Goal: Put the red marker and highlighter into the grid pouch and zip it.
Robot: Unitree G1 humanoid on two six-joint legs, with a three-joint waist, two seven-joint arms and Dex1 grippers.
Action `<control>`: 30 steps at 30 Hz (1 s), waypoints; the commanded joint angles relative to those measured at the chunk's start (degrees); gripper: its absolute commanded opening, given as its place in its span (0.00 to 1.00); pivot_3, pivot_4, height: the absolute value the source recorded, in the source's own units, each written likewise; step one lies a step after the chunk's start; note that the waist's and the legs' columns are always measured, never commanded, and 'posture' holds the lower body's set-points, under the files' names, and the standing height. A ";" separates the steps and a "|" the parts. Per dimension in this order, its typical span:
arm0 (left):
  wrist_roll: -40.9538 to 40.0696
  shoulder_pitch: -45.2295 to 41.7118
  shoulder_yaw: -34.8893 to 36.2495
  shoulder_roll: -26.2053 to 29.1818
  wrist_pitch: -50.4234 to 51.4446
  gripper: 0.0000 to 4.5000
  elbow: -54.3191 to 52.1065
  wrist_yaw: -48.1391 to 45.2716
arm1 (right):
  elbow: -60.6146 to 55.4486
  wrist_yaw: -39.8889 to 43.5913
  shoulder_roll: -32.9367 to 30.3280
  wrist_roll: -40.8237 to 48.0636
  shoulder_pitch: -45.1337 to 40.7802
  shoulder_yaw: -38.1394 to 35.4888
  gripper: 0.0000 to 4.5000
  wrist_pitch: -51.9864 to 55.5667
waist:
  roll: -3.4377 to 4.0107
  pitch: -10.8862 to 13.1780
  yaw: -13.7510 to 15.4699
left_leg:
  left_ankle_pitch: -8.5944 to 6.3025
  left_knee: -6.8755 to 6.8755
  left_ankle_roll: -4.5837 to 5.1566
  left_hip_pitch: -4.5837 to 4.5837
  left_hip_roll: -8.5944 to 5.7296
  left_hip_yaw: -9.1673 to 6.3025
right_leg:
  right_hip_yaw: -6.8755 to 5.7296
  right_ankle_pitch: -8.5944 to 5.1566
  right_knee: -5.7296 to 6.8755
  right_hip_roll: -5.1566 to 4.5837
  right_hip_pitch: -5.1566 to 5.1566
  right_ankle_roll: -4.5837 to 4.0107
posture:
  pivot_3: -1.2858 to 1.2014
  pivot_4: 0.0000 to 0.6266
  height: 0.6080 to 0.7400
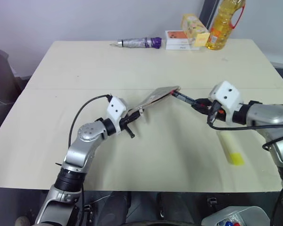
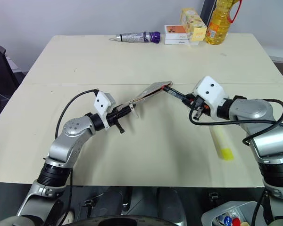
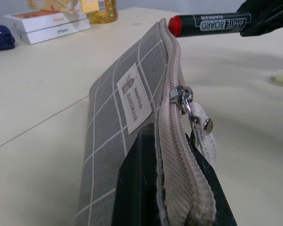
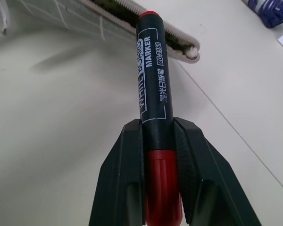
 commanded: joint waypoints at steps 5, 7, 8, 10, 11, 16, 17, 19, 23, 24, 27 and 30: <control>-0.09 0.39 -0.25 0.67 -1.38 0.00 -2.60 -0.99 | 0.75 1.41 -1.28 -3.01 -1.88 1.89 0.08 -2.84 | 0.00 0.00 -0.11 | 0.00 -0.01 0.00 0.00 0.00 0.00 | 0.00 0.00 0.00 0.00 -0.01 0.00 | 0.52 0.24 1.00; 0.54 0.46 -0.75 1.14 -1.94 0.00 -2.58 -1.45 | 0.85 2.02 -1.77 -4.13 -1.97 2.78 0.08 -3.67 | 0.00 0.00 -0.09 | 0.00 -0.01 0.00 0.00 0.00 0.00 | 0.00 0.00 0.00 0.00 -0.02 0.00 | 0.52 0.24 1.00; 1.06 0.52 -1.21 1.55 -2.49 0.00 -2.54 -1.85 | 0.75 2.42 -2.12 -4.83 -2.09 3.50 0.08 -4.19 | 0.00 0.00 -0.08 | 0.00 -0.01 0.00 0.00 0.00 0.00 | 0.00 0.00 0.00 0.00 -0.02 0.00 | 0.52 0.24 1.00; 2.01 0.56 -2.15 2.32 -3.50 0.00 -2.49 -2.69 | 0.34 3.34 -2.84 -6.38 -2.50 5.20 0.08 -5.22 | 0.00 0.00 -0.08 | 0.00 -0.01 0.00 0.00 0.00 0.00 | 0.00 0.00 0.00 0.00 -0.02 0.00 | 0.52 0.24 1.00; 2.68 0.60 -2.87 2.84 -4.19 0.00 -2.50 -3.27 | -0.17 3.96 -3.21 -7.45 -2.65 6.37 0.08 -5.94 | 0.00 0.00 -0.07 | 0.00 -0.01 0.00 0.00 0.00 0.00 | 0.00 0.00 0.00 0.00 -0.02 0.00 | 0.52 0.24 1.00; 5.30 0.73 -5.44 4.53 -6.98 0.00 -2.17 -5.01 | -2.52 5.41 -2.10 -8.35 -3.76 8.85 0.08 -6.30 | 0.00 0.00 -0.06 | 0.00 -0.02 0.00 -0.01 0.00 0.00 | 0.01 0.00 -0.02 -0.03 -0.03 0.00 | 0.52 0.24 1.00; 5.40 0.72 -5.58 4.50 -7.24 0.00 -2.03 -5.07 | -2.97 5.49 -1.65 -8.30 -4.11 9.09 0.08 -6.07 | 0.00 0.00 -0.07 | 0.00 -0.02 0.00 -0.01 0.00 0.00 | 0.01 0.00 -0.02 -0.03 -0.03 0.00 | 0.52 0.24 1.00; 5.39 0.68 -5.57 4.28 -7.48 0.00 -1.81 -5.15 | -3.41 5.58 -1.19 -8.49 -4.62 9.40 0.08 -5.81 | 0.00 0.00 -0.03 | 0.00 -0.01 0.00 -0.01 0.00 0.00 | 0.01 0.00 -0.02 -0.03 -0.02 0.00 | 0.52 0.24 1.00; 5.33 0.67 -5.87 4.21 -7.89 0.00 -1.77 -5.73 | -5.07 6.72 -0.98 -8.97 -5.34 10.76 0.08 -6.08 | 0.00 0.00 0.01 | 0.00 -0.01 0.00 -0.01 0.00 -0.02 | 0.01 0.00 -0.03 -0.04 -0.02 0.00 | 0.52 0.24 1.00; 5.42 0.61 -6.06 4.32 -8.01 0.00 -1.81 -6.04 | -5.76 7.22 -0.88 -8.99 -5.54 11.30 0.08 -6.11 | 0.00 0.00 0.01 | 0.00 -0.01 0.00 -0.01 -0.01 -0.01 | 0.01 0.00 -0.03 -0.04 -0.02 0.00 | 0.52 0.24 1.00; 4.98 0.31 -6.70 4.43 -8.07 0.00 -2.53 -7.45 | -8.10 9.33 -0.43 -10.70 -7.47 15.53 0.08 -6.99 | 0.00 0.00 -0.05 | 0.00 -0.01 0.00 -0.01 0.00 -0.03 | 0.01 0.00 -0.04 -0.04 -0.02 0.00 | 0.52 0.24 1.00; 5.06 -0.14 -7.18 4.81 -8.41 0.00 -2.75 -8.85 | -8.92 10.20 0.94 -11.82 -9.20 18.42 0.08 -6.60 | 0.00 0.00 -0.12 | 0.00 -0.01 0.00 -0.01 0.00 -0.03 | 0.01 0.00 -0.03 -0.04 -0.03 0.00 | 0.52 0.24 1.00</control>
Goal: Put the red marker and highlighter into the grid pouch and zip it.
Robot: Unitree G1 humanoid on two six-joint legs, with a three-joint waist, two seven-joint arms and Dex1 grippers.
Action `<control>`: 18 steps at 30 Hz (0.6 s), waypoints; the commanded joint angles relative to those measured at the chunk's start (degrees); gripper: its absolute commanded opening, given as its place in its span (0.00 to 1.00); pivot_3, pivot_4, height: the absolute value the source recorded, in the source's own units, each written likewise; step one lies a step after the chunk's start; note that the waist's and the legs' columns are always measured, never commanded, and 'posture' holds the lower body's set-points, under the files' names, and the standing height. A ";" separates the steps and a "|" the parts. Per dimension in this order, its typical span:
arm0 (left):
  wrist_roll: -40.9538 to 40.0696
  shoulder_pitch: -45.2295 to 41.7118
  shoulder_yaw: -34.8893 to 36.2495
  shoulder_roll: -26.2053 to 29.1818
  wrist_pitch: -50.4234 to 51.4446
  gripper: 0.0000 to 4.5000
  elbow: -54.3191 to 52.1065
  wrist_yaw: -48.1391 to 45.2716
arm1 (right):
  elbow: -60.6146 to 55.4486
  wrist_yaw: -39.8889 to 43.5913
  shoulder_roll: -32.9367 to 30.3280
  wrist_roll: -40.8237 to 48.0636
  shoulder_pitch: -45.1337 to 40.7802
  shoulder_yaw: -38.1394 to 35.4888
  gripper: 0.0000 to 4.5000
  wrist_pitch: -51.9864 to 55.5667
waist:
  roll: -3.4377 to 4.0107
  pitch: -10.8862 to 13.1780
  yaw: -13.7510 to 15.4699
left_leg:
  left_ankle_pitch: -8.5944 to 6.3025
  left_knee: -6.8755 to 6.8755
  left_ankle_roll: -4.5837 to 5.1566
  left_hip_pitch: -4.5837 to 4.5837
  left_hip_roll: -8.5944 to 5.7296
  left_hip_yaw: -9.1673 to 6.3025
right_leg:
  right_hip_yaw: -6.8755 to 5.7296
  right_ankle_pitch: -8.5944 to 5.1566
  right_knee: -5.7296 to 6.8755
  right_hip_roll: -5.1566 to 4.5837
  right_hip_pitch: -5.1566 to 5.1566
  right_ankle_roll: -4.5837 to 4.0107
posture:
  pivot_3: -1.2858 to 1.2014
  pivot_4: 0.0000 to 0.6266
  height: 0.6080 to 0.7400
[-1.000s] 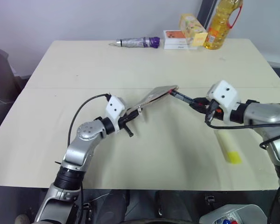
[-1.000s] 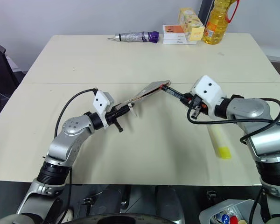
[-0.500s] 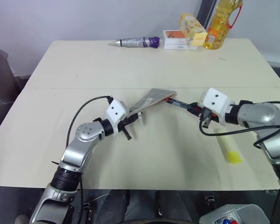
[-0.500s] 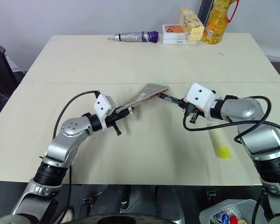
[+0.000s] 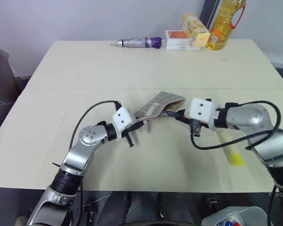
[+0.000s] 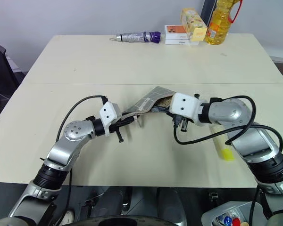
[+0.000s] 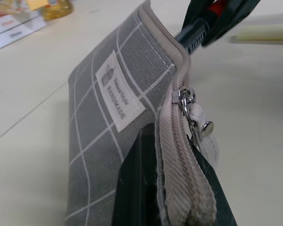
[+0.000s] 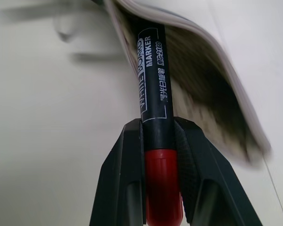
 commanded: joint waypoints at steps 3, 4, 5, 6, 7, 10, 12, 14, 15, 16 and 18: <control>0.19 -1.24 -1.58 1.01 -1.95 0.00 -2.70 -3.12 | -2.99 1.87 2.22 -1.39 -3.57 2.55 0.08 -0.97 | 0.00 0.00 0.07 | 0.00 0.00 0.00 0.00 0.00 -0.02 | 0.00 0.00 0.00 0.00 0.00 0.00 | 0.52 0.24 1.00; 0.24 -1.19 -1.58 1.30 -1.96 0.00 -2.74 -3.39 | -2.89 2.24 2.23 -1.34 -3.75 2.38 0.08 -0.48 | 0.00 0.00 0.08 | 0.00 0.00 0.00 0.00 0.00 -0.02 | 0.00 0.00 0.00 0.00 0.00 0.00 | 0.52 0.24 1.00; 0.23 -1.13 -1.53 1.52 -1.98 0.00 -2.79 -3.60 | -2.90 2.62 2.21 -1.12 -3.88 2.06 0.08 0.25 | 0.00 0.00 0.09 | 0.00 0.00 0.00 0.00 0.00 -0.02 | 0.00 0.00 -0.01 0.00 0.01 0.00 | 0.52 0.24 1.00; 0.24 -1.05 -1.48 1.75 -1.98 0.00 -2.86 -3.80 | -3.16 3.31 1.91 -0.33 -3.95 1.22 0.31 1.44 | 0.00 0.00 0.10 | 0.00 0.00 0.00 0.00 0.00 -0.02 | 0.00 0.00 -0.01 0.00 0.01 0.00 | 0.52 0.24 1.00; 0.26 -1.00 -1.44 1.88 -1.99 0.00 -2.90 -3.95 | -3.36 3.82 1.71 0.21 -4.00 0.62 0.40 2.27 | 0.00 0.00 0.11 | 0.00 0.00 0.00 0.00 0.00 -0.02 | 0.00 0.00 -0.01 0.00 0.01 0.00 | 0.52 0.24 1.00; 0.27 -1.15 -1.37 1.76 -1.81 0.00 -2.64 -3.76 | -3.96 2.81 2.33 2.93 -4.65 -3.77 0.75 5.48 | -0.01 0.00 0.15 | 0.00 0.00 0.00 -0.02 0.00 -0.03 | 0.00 0.00 -0.02 -0.01 0.01 0.00 | 0.52 0.24 1.00; 0.06 -1.26 -1.26 1.42 -1.55 0.00 -2.40 -3.45 | -4.47 2.34 2.17 4.62 -4.88 -6.36 0.98 7.28 | -0.01 0.00 0.16 | 0.00 0.01 0.00 -0.02 -0.01 -0.03 | 0.00 0.00 -0.02 -0.01 0.02 0.00 | 0.52 0.24 1.00; -0.62 -1.52 -0.84 0.53 -0.91 0.00 -2.02 -2.80 | -4.95 1.91 1.20 6.48 -4.16 -10.23 0.99 9.49 | -0.01 0.00 0.19 | 0.00 0.00 0.00 -0.02 -0.01 -0.03 | 0.00 0.00 -0.02 -0.01 0.02 0.00 | 0.52 0.24 1.00; -1.20 -1.71 -0.49 -0.16 -0.38 0.00 -1.77 -2.42 | -5.12 1.79 0.45 7.76 -3.23 -13.09 0.99 11.28 | -0.01 0.00 0.27 | 0.00 0.00 0.00 -0.02 -0.01 -0.04 | 0.00 0.00 -0.01 -0.01 0.02 0.00 | 0.52 0.24 1.00; -2.00 -1.98 -0.03 -1.02 0.39 0.00 -1.44 -2.02 | -5.24 1.93 -0.70 8.78 -1.62 -16.20 0.99 12.82 | -0.01 0.00 0.45 | 0.00 0.01 0.00 -0.03 -0.01 -0.04 | -0.01 0.00 -0.02 -0.01 0.02 0.00 | 0.52 0.24 1.00; -3.03 -2.35 0.60 -2.19 1.43 0.00 -0.94 -1.63 | -5.64 1.98 -2.45 10.03 1.44 -20.40 0.99 14.69 | -0.02 0.01 0.70 | -0.02 0.04 0.03 -0.06 -0.04 -0.06 | -0.06 0.00 -0.06 -0.02 0.06 0.00 | 0.52 0.24 1.00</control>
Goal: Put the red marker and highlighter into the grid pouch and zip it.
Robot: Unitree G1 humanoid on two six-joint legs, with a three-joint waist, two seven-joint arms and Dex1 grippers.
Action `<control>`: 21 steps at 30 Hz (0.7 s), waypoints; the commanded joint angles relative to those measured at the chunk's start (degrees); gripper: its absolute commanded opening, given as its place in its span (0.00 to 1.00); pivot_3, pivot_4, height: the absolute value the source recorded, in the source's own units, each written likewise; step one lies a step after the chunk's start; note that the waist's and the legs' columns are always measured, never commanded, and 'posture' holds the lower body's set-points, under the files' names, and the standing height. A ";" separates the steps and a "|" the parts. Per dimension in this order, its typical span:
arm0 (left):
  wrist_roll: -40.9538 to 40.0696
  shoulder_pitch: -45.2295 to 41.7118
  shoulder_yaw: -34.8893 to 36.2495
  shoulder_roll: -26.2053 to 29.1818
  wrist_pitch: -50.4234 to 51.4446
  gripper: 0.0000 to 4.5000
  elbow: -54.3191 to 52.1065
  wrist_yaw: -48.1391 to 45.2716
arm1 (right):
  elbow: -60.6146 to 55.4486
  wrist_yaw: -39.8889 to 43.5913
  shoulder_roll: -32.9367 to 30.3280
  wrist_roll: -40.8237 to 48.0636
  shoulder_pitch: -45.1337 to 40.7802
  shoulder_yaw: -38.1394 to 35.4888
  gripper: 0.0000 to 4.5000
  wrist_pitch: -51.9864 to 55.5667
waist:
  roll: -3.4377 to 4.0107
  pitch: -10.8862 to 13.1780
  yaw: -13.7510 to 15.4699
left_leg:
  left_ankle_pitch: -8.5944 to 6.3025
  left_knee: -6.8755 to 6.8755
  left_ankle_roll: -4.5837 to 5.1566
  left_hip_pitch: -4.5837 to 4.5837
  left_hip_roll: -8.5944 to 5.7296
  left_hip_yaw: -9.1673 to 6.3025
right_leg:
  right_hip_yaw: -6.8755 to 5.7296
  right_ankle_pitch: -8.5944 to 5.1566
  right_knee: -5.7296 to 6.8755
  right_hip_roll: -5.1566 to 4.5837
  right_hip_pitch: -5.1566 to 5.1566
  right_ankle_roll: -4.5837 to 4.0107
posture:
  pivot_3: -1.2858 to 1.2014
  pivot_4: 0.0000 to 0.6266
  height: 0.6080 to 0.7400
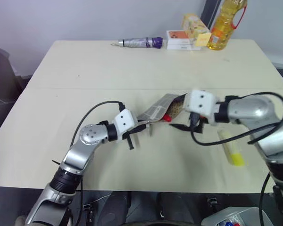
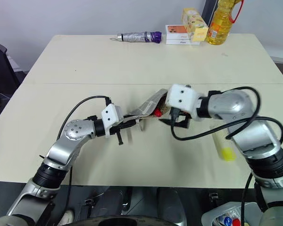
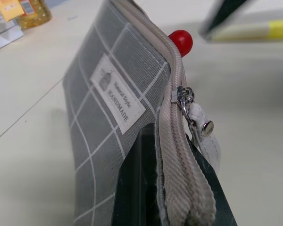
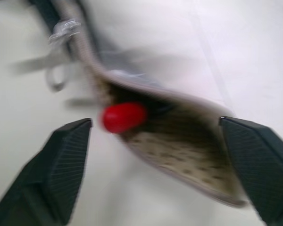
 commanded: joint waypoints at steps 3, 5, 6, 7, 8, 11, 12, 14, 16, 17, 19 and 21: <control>-3.86 -1.99 2.63 -3.60 2.06 0.00 1.25 1.96 | -3.38 -0.81 -3.51 4.09 11.13 -15.13 0.99 6.30 | -0.02 0.00 0.45 | -0.02 0.00 0.03 0.00 0.01 0.02 | 0.00 0.00 -0.02 0.01 0.02 0.00 | 0.52 0.24 1.00; -4.65 -2.96 3.53 -5.34 2.60 0.00 2.71 3.11 | -4.67 -1.24 -2.87 5.42 17.42 -20.18 0.99 8.89 | -0.02 0.00 0.83 | -0.02 0.01 0.03 0.01 0.01 0.02 | 0.00 0.00 -0.01 0.02 0.03 0.00 | 0.52 0.24 1.00; -4.65 -3.56 3.74 -6.01 2.63 0.00 3.57 3.49 | -5.52 -1.71 -2.09 6.15 20.96 -22.58 0.99 10.81 | -0.02 0.00 0.91 | -0.02 0.01 0.03 0.00 0.01 0.03 | 0.00 0.00 -0.01 0.02 0.02 0.00 | 0.52 0.24 1.00; -4.49 -4.04 3.78 -6.42 2.56 0.00 4.24 3.64 | -6.28 -2.26 -1.40 6.57 24.01 -24.33 0.99 12.16 | -0.02 0.00 0.97 | -0.02 0.04 0.04 0.00 0.01 0.04 | 0.00 0.00 0.00 0.03 0.03 0.00 | 0.52 0.24 1.00; -4.13 -4.61 3.63 -6.85 2.29 0.00 5.17 3.73 | -6.83 -3.40 -0.14 6.72 27.38 -26.25 0.99 13.58 | -0.03 0.00 0.93 | -0.02 0.04 0.04 0.01 0.00 0.05 | 0.00 0.00 0.00 0.02 0.05 0.01 | 0.52 0.24 1.00; -3.22 -5.96 2.96 -7.85 1.33 0.00 7.66 3.87 | -7.54 -6.96 2.64 6.01 35.20 -29.86 0.99 16.19 | -0.05 -0.01 0.92 | -0.03 0.05 0.05 0.05 0.00 0.06 | -0.03 0.01 0.01 0.04 0.11 0.01 | 0.52 0.24 1.00; -2.97 -6.39 2.65 -8.15 0.98 0.00 8.49 3.80 | -7.69 -8.07 3.68 6.07 36.93 -30.85 0.99 16.60 | -0.05 -0.01 0.82 | -0.03 0.05 0.05 0.07 0.01 0.05 | -0.03 0.00 0.01 0.05 0.13 0.01 | 0.52 0.24 1.00; -2.61 -7.14 2.09 -8.84 0.28 0.00 10.09 3.59 | -7.90 -10.38 5.93 6.67 38.89 -32.65 0.99 18.11 | -0.04 -0.01 0.64 | -0.03 0.04 0.05 0.16 0.01 0.11 | 0.00 0.01 0.04 0.05 0.16 0.01 | 0.52 0.24 1.00; -2.12 -7.77 1.61 -9.30 -0.41 0.00 11.50 3.38 | -7.85 -11.67 6.83 6.82 40.73 -33.50 0.99 19.07 | -0.04 -0.02 0.60 | -0.03 0.02 0.05 0.30 0.01 0.12 | 0.01 0.01 0.05 0.06 0.26 0.01 | 0.52 0.24 1.00; -1.82 -8.06 1.34 -9.47 -0.82 0.00 12.20 3.23 | -7.63 -12.27 6.94 6.65 41.96 -33.68 0.99 19.94 | -0.04 -0.02 0.65 | -0.03 0.01 0.05 0.37 0.01 0.11 | 0.00 0.01 0.04 0.07 0.34 0.01 | 0.52 0.24 1.00; -1.40 -8.45 1.07 -9.78 -1.47 0.00 13.16 2.91 | -7.09 -13.40 7.63 7.13 43.26 -34.29 0.99 21.57 | -0.04 -0.01 0.70 | -0.04 -0.01 0.06 0.46 0.01 0.10 | 0.00 0.00 0.00 0.07 0.45 0.02 | 0.52 0.24 1.00; -1.18 -8.64 0.86 -10.05 -1.97 0.00 13.69 2.56 | -5.94 -14.61 8.08 7.00 44.94 -34.79 0.99 22.77 | -0.04 -0.01 0.79 | -0.04 -0.01 0.06 0.49 0.01 0.11 | 0.00 0.00 -0.02 0.07 0.48 0.02 | 0.52 0.24 1.00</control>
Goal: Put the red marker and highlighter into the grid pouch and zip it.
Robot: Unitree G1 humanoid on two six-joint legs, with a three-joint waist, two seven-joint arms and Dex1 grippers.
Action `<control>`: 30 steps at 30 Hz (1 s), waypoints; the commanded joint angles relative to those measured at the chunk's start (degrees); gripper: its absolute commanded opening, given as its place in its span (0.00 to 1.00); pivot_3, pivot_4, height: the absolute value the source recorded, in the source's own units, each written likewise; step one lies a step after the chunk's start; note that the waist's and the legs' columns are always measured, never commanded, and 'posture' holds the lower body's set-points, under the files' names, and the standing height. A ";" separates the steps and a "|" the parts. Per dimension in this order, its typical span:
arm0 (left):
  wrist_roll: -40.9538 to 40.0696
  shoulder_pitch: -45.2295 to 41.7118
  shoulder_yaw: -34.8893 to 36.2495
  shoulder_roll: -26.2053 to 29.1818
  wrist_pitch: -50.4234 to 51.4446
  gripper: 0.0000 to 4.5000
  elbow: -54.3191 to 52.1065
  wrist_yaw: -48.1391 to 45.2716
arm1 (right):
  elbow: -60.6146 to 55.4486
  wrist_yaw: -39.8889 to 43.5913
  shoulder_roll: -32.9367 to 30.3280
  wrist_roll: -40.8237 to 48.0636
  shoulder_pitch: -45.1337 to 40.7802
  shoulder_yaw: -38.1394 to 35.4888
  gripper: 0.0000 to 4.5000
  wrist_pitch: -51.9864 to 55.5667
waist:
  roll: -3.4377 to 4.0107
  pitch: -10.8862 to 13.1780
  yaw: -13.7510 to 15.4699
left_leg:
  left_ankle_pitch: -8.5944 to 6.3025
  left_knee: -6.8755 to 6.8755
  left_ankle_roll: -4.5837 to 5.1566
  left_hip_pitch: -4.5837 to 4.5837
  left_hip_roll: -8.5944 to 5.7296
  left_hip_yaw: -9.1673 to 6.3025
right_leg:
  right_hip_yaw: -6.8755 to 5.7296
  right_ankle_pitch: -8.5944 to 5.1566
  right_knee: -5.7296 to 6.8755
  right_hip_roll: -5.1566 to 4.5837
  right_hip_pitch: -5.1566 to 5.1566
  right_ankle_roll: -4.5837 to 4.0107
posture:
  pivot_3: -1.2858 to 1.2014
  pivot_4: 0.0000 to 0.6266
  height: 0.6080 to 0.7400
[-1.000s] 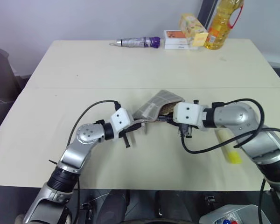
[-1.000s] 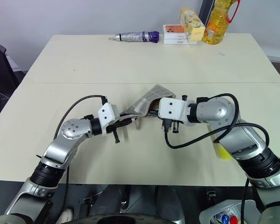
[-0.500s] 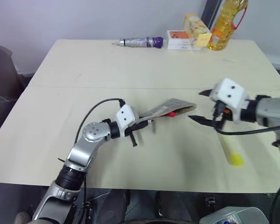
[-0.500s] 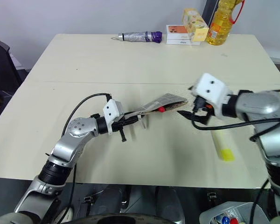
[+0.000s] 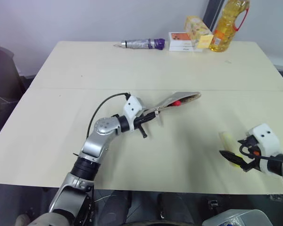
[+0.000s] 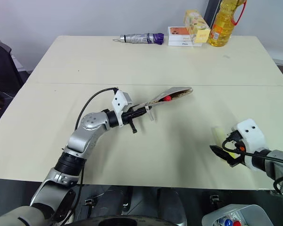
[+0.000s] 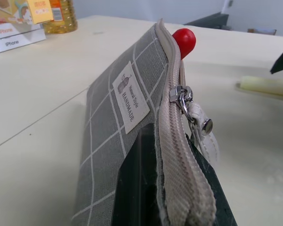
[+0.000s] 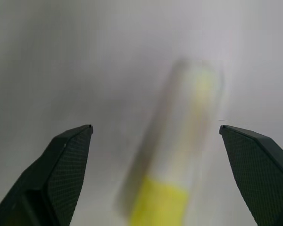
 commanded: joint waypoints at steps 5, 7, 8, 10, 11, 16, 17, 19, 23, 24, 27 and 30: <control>0.79 -1.36 -0.96 -0.53 -2.43 0.00 0.89 -1.24 | 0.85 -2.88 1.36 2.31 1.84 -3.56 0.59 2.42 | -0.01 0.00 0.08 | -0.01 -0.03 0.01 0.16 0.00 0.01 | 0.01 0.00 -0.05 0.00 0.15 0.00 | 0.52 0.24 1.00; 1.04 -1.43 -0.96 -0.44 -2.75 0.00 1.19 -1.39 | 0.48 -2.62 1.05 2.98 2.14 -3.14 0.34 1.96 | -0.01 0.00 0.09 | -0.01 -0.06 0.01 0.20 0.00 0.00 | 0.01 0.00 -0.06 0.00 0.18 0.00 | 0.52 0.24 1.00; 1.17 -1.46 -0.92 -0.41 -2.85 0.00 1.28 -1.44 | 0.36 -2.48 0.67 2.98 2.34 -2.78 0.24 1.21 | -0.01 0.00 0.09 | -0.01 -0.06 0.01 0.20 0.00 0.00 | 0.01 -0.01 -0.06 0.00 0.19 0.00 | 0.52 0.24 1.00; 1.40 -1.60 -0.81 -0.37 -3.10 0.00 1.64 -1.49 | -0.19 -2.36 -1.06 1.79 2.51 -1.46 0.19 -2.25 | -0.01 0.00 0.08 | -0.01 -0.05 0.02 0.21 0.00 0.01 | 0.01 -0.01 -0.08 -0.01 0.21 0.01 | 0.52 0.24 1.00; 1.50 -1.67 -0.75 -0.34 -3.27 0.00 1.88 -1.49 | -0.76 -2.23 -2.21 1.04 2.19 -0.81 0.19 -4.55 | 0.00 0.00 0.06 | -0.01 -0.05 0.02 0.21 0.00 0.01 | 0.01 -0.01 -0.08 -0.01 0.21 0.01 | 0.52 0.24 1.00; 2.49 -1.75 -0.97 0.11 -4.38 0.00 2.56 -1.39 | -6.13 1.48 -8.50 5.73 -7.75 -0.91 0.19 -10.41 | 0.00 0.01 -0.65 | -0.01 -0.09 0.02 0.30 0.01 0.04 | 0.02 -0.01 -0.08 0.02 0.24 0.01 | 0.52 0.24 1.00; 2.75 -1.78 -1.00 0.16 -4.56 0.00 2.68 -1.32 | -6.97 2.49 -9.83 7.20 -9.96 -0.82 0.19 -10.16 | 0.00 0.01 -0.82 | -0.01 -0.11 0.02 0.31 0.02 0.03 | 0.02 -0.01 -0.08 0.03 0.26 0.01 | 0.52 0.24 1.00; 3.02 -1.80 -0.95 0.06 -4.71 0.00 2.74 -1.25 | -8.07 3.35 -11.81 8.87 -12.95 0.31 0.19 -9.49 | -0.09 0.04 -0.92 | -0.01 -0.12 0.02 0.32 0.02 -0.01 | -0.01 -0.01 -0.10 0.03 0.28 0.01 | 0.52 0.24 1.00; 3.22 -1.64 -1.04 -0.23 -4.59 0.00 2.20 -0.89 | -8.91 2.34 -14.74 9.81 -19.18 6.67 0.19 -9.64 | -0.14 0.06 -0.94 | -0.04 -0.11 0.06 0.27 0.00 -0.08 | -0.10 -0.01 -0.29 -0.02 0.38 0.01 | 0.52 0.24 1.00; 3.29 -1.57 -1.05 -0.31 -4.55 0.00 2.02 -0.73 | -8.92 1.77 -14.87 9.81 -20.93 8.86 0.19 -9.83 | -0.14 0.06 -1.03 | -0.04 -0.11 0.07 0.27 -0.02 -0.04 | -0.08 -0.01 -0.29 -0.06 0.37 0.02 | 0.52 0.24 1.00; 3.67 -1.33 -1.04 -0.33 -4.55 0.00 1.56 -0.28 | -9.08 0.82 -14.93 10.25 -24.90 14.19 0.19 -9.78 | -0.14 0.06 -1.10 | -0.05 -0.11 0.07 0.27 -0.01 -0.06 | -0.08 -0.01 -0.28 -0.05 0.35 0.02 | 0.52 0.24 1.00; 3.98 -0.97 -1.12 -0.21 -4.55 0.00 1.00 -0.01 | -8.89 -0.22 -14.11 10.36 -28.50 19.41 0.19 -9.37 | -0.14 0.06 -1.17 | -0.05 -0.12 0.07 0.27 0.00 -0.05 | -0.08 -0.01 -0.28 -0.05 0.33 0.02 | 0.52 0.24 1.00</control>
